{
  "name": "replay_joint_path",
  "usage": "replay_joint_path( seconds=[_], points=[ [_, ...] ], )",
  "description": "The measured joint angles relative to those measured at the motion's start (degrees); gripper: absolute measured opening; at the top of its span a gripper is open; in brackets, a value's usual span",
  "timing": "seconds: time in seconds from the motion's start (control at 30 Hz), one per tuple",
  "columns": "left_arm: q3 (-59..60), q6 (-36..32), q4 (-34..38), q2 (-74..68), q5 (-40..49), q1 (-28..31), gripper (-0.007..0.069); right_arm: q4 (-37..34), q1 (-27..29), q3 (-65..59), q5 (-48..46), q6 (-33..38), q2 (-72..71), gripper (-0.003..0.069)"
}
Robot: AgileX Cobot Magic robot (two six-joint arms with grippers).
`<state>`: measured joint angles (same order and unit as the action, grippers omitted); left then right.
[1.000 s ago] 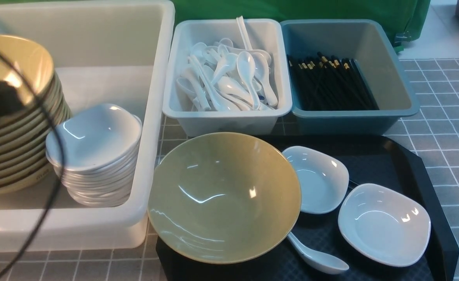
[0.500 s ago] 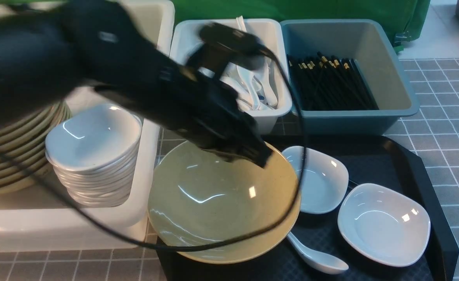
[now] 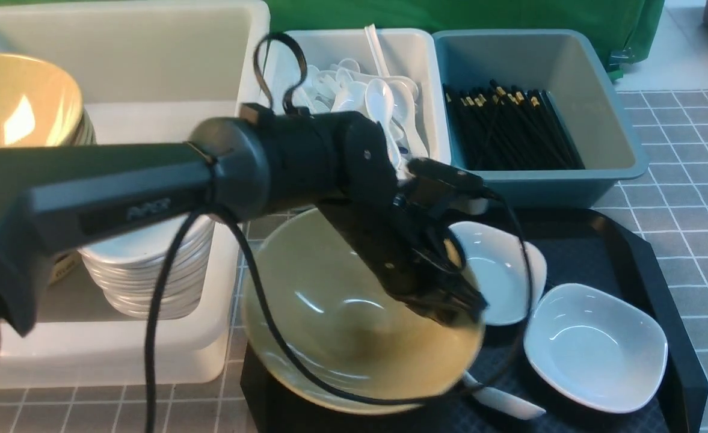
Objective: On grey table put chopsticks spoon bowls plates into blue grey white boxes.
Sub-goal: 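Grasp the large bowl on the tray by its rim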
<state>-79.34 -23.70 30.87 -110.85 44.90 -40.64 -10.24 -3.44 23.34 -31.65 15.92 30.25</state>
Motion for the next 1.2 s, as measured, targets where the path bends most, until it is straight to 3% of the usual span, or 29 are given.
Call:
replay_joint_path(
  seconds=[0.1, 0.2, 0.33, 0.47, 0.5, 0.53, 0.67, 0.73, 0.83, 0.9, 0.97, 1.2],
  points=[
    [-1.85, -6.22, 8.18, -0.15, 0.85, -1.99, -0.0007, -0.07, 0.0, 0.0, 0.09, 0.0, 0.0, 0.0039],
    [-4.35, -9.32, 9.57, 0.19, 4.02, -2.44, 0.0008, -0.07, 0.0, -0.28, 0.13, 0.0, 0.0, 0.0039],
    [-8.95, -6.91, -2.11, 1.81, 8.87, -0.66, 0.0122, -0.07, 0.0, -0.45, 0.13, 0.0, 0.0, 0.004],
    [-9.92, 2.85, -20.05, 2.68, 9.89, 2.45, 0.0339, -0.07, 0.0, -0.45, 0.75, 0.0, 0.0, 0.0042],
    [-9.92, 3.77, -20.74, 2.61, 9.89, 2.56, 0.0349, -0.07, 0.0, -0.45, 0.74, 0.0, 0.0, 0.0042],
    [-9.92, 7.02, -26.09, 1.89, 10.0, 3.38, 0.0432, -0.1, 0.0, -0.45, 0.89, 0.0, 0.0, 0.0043],
    [-9.92, 10.7, -32.31, -1.27, 9.63, 3.81, 0.0536, -0.1, 0.0, -0.52, 1.01, 0.0, 0.0, 0.0043],
    [-9.92, 10.93, -33.62, -3.57, 9.37, 3.81, 0.0547, -0.1, 0.0, -0.89, 1.34, 0.0, 0.0, 0.0044],
    [-9.92, 10.98, -33.39, -5.51, 9.48, 3.81, 0.051, -0.1, 0.0, -0.95, 1.35, 0.0, 0.0, 0.0045],
    [-9.97, 10.76, -32.6, -6.18, 10.2, 3.81, 0.0419, -0.1, 0.0, -0.95, 1.41, 0.0, 0.0, 0.0045],
    [-10.58, 10.71, -31.58, -5.41, 12.56, 4.02, 0.0269, -0.1, 0.0, -0.95, 1.41, 0.0, 0.0, 0.0045],
    [-10.83, 8.36, -22.12, 0.07, 16.89, 7.51, 0.0054, -0.1, 0.0, -0.95, 1.41, 0.0, 0.0, 0.0045]
  ],
)
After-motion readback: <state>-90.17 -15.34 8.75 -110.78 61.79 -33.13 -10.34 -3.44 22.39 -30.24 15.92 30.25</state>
